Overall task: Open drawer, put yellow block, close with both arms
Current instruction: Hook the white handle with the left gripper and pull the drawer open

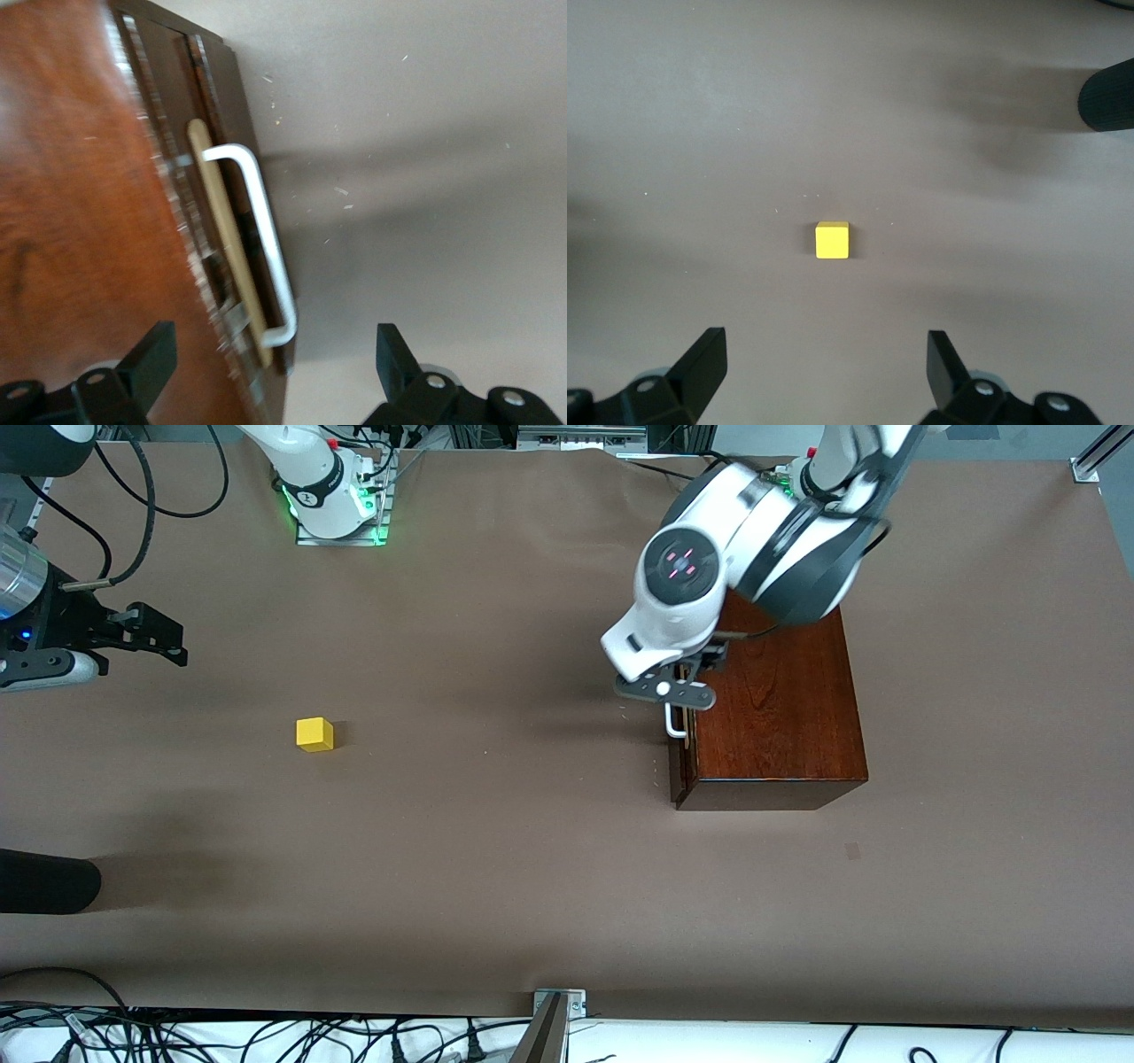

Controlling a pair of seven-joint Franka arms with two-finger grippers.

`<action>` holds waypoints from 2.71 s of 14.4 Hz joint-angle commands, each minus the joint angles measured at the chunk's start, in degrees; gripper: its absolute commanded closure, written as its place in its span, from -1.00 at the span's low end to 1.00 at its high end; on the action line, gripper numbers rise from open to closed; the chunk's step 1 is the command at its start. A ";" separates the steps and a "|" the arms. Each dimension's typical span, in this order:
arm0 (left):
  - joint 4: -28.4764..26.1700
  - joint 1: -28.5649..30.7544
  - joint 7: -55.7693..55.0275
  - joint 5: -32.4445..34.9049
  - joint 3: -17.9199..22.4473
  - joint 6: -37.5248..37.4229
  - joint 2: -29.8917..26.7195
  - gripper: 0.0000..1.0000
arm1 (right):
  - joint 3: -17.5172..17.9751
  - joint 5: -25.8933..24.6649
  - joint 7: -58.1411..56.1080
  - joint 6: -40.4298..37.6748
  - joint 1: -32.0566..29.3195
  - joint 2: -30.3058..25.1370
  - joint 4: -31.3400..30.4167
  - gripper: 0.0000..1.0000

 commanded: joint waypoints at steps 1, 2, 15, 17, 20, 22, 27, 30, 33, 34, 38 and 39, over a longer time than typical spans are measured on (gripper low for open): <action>1.77 -2.28 -4.27 4.28 0.50 0.81 4.17 -1.00 | 0.15 -0.65 -0.01 -1.05 -0.31 0.60 1.54 -1.00; 0.98 -3.50 -5.67 5.79 0.50 1.08 4.44 -1.00 | 0.24 -0.74 0.07 -1.05 -0.31 0.60 1.54 -1.00; -8.34 -3.87 -12.72 6.24 0.50 12.41 5.49 -1.00 | 0.33 -0.74 0.08 -0.97 -0.05 0.51 1.62 -1.00; -8.17 -4.65 -14.90 6.16 0.41 13.56 5.76 -1.00 | 0.33 -0.56 0.08 -0.70 0.04 0.51 1.62 -1.00; -7.55 -6.58 -16.93 6.16 0.41 15.49 6.55 -1.00 | 0.33 -0.56 -0.01 -0.88 0.04 0.51 1.62 -1.00; -7.20 -7.29 -18.16 6.07 0.41 16.89 7.42 -1.00 | 0.41 -0.56 0.08 -0.88 0.04 0.51 1.62 -1.00; -2.12 -9.40 -18.60 5.28 0.32 19.80 10.14 -1.00 | 0.59 -0.56 0.08 -0.88 0.13 0.51 1.62 -1.00; 1.23 -11.24 -21.15 5.19 0.32 19.89 12.69 -1.00 | 0.59 -0.48 0.08 -0.79 0.13 0.51 1.62 -1.00; 3.35 -12.75 -21.33 5.19 0.32 19.80 13.84 -1.00 | 0.59 -0.48 0.08 -0.79 0.13 0.51 1.62 -1.00; 3.61 -12.66 -21.07 5.19 0.41 19.80 13.76 -1.00 | 0.59 -0.48 0.08 -0.79 0.13 0.51 1.62 -1.00; 5.63 -12.13 -20.54 5.89 0.50 16.92 11.74 -1.00 | 0.59 -0.48 0.08 -0.96 0.13 0.51 1.62 -1.00; 6.50 -12.04 -20.02 6.07 0.84 13.60 9.91 -1.00 | 0.59 -0.48 0.08 -0.97 0.13 0.51 1.62 -1.00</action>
